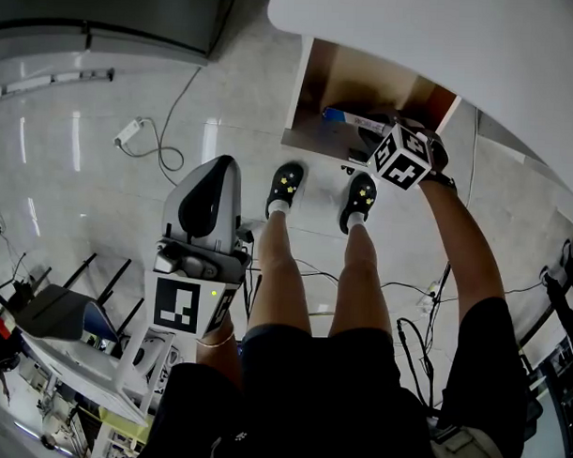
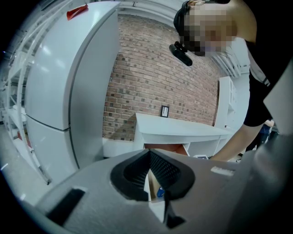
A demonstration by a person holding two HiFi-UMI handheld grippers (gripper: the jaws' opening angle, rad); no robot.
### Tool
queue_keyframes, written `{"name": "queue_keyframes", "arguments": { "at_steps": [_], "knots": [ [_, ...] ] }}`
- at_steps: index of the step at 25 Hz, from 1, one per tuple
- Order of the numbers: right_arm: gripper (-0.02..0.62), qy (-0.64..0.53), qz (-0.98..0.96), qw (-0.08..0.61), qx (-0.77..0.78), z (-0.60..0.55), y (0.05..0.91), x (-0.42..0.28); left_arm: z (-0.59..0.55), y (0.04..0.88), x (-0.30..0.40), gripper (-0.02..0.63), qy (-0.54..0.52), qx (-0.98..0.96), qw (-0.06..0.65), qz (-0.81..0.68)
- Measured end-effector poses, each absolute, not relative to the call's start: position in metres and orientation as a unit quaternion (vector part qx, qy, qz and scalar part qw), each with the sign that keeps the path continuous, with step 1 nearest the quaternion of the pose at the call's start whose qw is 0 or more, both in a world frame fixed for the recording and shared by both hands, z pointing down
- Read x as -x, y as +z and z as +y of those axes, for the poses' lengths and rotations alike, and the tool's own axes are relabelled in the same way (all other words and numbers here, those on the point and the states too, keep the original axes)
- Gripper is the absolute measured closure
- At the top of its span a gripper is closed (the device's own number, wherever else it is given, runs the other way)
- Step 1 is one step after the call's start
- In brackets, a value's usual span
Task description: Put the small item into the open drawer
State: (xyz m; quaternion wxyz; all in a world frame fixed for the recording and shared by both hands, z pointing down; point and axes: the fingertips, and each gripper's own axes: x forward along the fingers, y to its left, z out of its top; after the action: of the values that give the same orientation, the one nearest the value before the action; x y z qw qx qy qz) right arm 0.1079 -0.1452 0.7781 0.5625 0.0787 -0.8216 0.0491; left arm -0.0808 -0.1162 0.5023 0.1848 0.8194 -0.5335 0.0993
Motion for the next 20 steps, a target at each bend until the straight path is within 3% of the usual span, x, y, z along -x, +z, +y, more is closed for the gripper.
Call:
{"name": "queue_keyframes", "arguments": {
  "at_steps": [11,20],
  "knots": [
    [0.428,0.050,-0.826,0.555,-0.087,-0.147,0.768,-0.108,-0.115,0.502,0.081,0.617,0.096,-0.821,0.183,-0.533],
    [0.440,0.053,-0.866,0.464,-0.177,-0.155,0.694,-0.105,-0.124,0.472,0.072,0.617,0.086,-0.827,0.163,-0.532]
  ]
}}
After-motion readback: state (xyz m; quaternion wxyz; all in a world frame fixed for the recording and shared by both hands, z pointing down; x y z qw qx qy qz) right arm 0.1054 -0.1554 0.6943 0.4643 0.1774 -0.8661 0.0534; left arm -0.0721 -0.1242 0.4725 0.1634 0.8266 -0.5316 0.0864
